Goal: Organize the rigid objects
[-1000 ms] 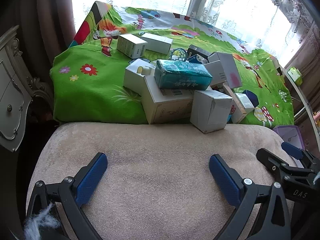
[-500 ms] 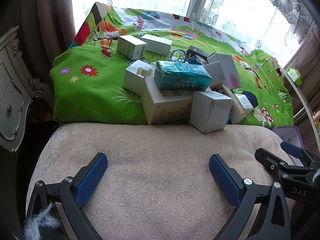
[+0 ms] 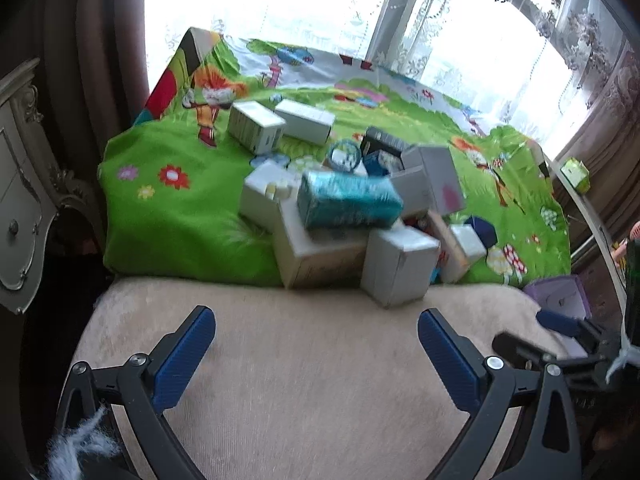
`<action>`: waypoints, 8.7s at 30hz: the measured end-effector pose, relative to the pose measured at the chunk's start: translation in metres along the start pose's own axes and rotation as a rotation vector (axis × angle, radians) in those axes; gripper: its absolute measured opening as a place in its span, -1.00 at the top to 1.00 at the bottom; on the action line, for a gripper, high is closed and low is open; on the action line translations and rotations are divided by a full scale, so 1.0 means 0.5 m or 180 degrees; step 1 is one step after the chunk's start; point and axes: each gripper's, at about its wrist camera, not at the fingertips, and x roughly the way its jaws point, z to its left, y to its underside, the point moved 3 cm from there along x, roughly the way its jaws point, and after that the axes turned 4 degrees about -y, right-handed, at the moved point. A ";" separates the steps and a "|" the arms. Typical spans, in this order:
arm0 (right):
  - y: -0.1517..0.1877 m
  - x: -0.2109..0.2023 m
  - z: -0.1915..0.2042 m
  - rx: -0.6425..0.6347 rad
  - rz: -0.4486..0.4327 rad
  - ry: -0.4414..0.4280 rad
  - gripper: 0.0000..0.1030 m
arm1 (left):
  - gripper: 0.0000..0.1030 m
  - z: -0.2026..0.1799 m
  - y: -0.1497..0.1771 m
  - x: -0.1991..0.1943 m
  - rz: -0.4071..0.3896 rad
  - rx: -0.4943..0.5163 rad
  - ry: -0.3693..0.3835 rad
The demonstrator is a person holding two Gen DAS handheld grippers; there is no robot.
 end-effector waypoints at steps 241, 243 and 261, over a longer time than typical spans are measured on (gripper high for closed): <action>-0.124 -0.052 -0.159 -0.0002 -0.0795 0.0345 -0.35 | 0.20 -0.259 -0.093 0.006 -0.0528 0.0667 0.1084; -0.093 -0.074 -0.189 0.0088 -0.0797 0.0384 -0.35 | 0.20 -0.285 -0.081 0.001 -0.0481 0.0727 0.1175; 0.110 -0.209 -0.439 0.0955 -0.0729 0.0899 -0.36 | 0.20 -0.540 0.030 -0.008 0.0082 0.1343 0.1827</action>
